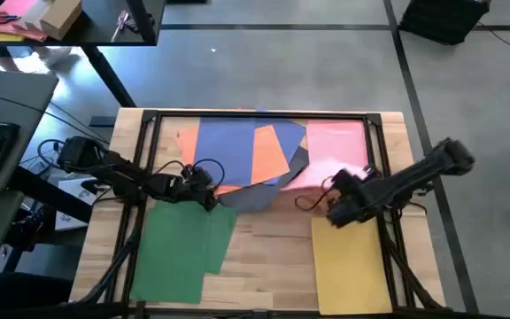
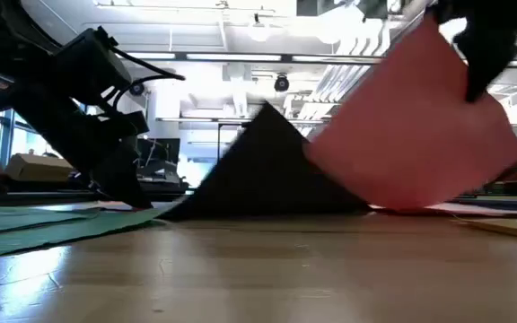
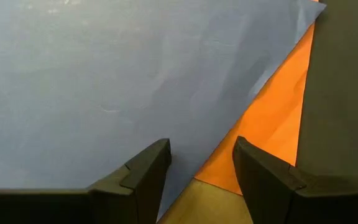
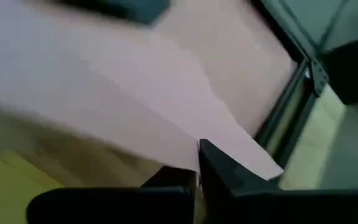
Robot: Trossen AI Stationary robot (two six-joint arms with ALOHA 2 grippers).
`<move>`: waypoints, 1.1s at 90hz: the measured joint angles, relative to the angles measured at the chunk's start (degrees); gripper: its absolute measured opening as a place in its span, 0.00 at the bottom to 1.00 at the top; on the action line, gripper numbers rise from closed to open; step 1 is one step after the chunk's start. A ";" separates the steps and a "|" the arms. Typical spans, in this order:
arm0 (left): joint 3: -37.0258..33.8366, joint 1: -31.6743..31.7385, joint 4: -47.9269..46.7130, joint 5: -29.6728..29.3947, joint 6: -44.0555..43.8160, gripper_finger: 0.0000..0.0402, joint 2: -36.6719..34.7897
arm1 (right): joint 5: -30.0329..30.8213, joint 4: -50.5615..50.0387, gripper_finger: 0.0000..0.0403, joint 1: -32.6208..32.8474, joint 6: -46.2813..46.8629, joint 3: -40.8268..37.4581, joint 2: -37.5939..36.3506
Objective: Organize paper
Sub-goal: Stack the pink paper on top of the other pink paper to the top right of the table
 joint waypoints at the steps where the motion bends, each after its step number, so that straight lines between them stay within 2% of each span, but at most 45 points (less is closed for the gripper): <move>1: 0.00 0.00 0.00 -0.03 0.00 0.42 0.00 | 0.42 0.01 0.00 -0.04 0.05 0.34 -0.76; 10: 0.00 0.00 0.02 -0.19 0.02 0.42 0.00 | 2.16 0.04 0.00 -0.79 0.60 3.77 -6.78; 26: 0.00 0.02 0.02 -0.51 0.02 0.42 0.00 | 1.17 0.10 0.00 -5.63 1.42 8.10 -16.66; 44: 0.00 0.04 1.25 -1.15 0.17 0.42 0.02 | -5.12 0.07 0.00 -18.72 -1.34 8.31 -26.14; 59: 0.00 0.07 5.18 -1.30 2.97 0.42 0.02 | -5.25 0.55 0.00 -29.54 -9.11 7.96 -27.77; 67: 0.00 0.17 7.74 -1.27 4.22 0.42 0.02 | -5.80 2.63 0.00 -34.73 -13.67 4.71 -27.55; 80: 0.00 0.83 10.00 0.49 5.51 0.42 0.02 | -10.43 6.34 0.00 -40.45 -19.03 -3.85 -26.49; 89: 0.00 0.94 9.96 1.03 5.96 0.42 0.01 | -15.83 15.77 0.00 -39.59 -23.49 -10.97 -26.51; 99: 0.00 0.80 10.20 2.75 8.37 0.42 0.02 | -22.04 33.42 0.00 -34.27 -27.68 -18.45 -26.42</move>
